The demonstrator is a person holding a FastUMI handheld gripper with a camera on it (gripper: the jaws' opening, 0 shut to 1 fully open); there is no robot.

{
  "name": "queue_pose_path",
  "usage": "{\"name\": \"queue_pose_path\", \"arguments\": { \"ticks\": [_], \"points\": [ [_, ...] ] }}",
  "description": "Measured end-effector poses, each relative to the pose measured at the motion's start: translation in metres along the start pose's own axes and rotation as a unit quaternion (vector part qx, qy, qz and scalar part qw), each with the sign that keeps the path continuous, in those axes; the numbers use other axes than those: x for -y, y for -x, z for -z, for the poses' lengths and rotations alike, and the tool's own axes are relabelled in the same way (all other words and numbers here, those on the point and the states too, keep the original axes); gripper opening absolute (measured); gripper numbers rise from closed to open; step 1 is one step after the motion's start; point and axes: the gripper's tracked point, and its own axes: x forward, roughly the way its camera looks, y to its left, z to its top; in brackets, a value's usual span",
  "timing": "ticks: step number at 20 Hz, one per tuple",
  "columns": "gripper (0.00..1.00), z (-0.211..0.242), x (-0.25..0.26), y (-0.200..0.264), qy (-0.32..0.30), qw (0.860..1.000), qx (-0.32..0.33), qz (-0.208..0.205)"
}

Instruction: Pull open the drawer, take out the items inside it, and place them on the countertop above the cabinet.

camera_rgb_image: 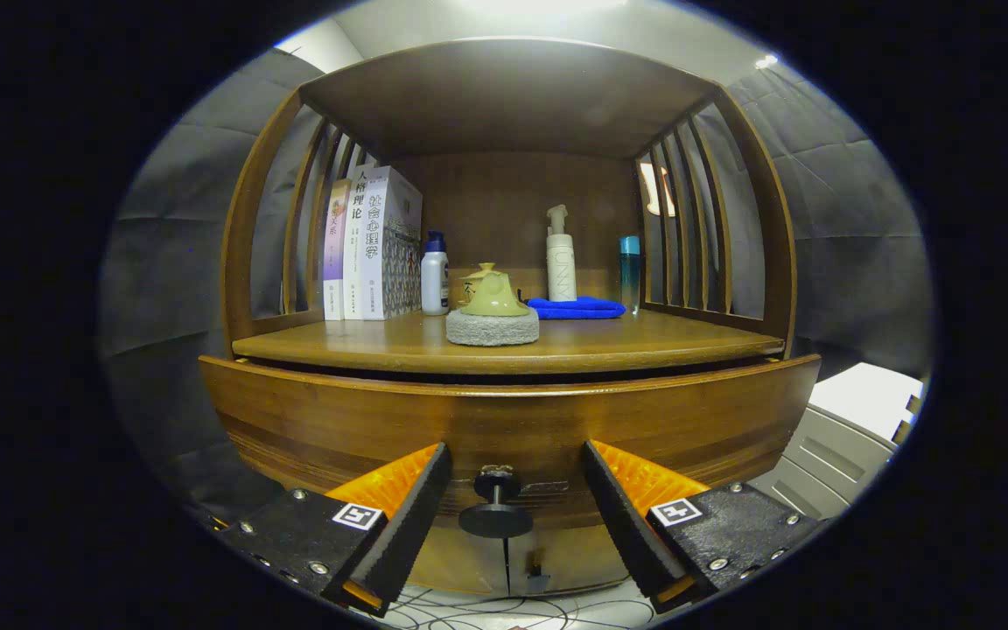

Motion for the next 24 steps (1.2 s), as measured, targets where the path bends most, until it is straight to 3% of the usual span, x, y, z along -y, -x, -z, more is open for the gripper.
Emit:
{"name": "queue_pose_path", "arguments": {
  "ticks": [3, 9, 13, 18, 24],
  "points": [
    [0.96, 0.004, -0.004, -0.012, -0.019, 1.0, -0.016, -0.004],
    [0.96, 0.011, -0.006, -0.028, 0.019, 1.0, -0.022, -0.002],
    [0.96, 0.011, -0.007, -0.023, 0.027, 0.998, -0.042, -0.036],
    [0.96, -0.076, 0.033, 0.007, -0.025, 0.999, -0.003, -0.021],
    [0.95, -0.184, 0.059, 0.056, 0.03, 0.999, 0.042, -0.012]
  ]
}}
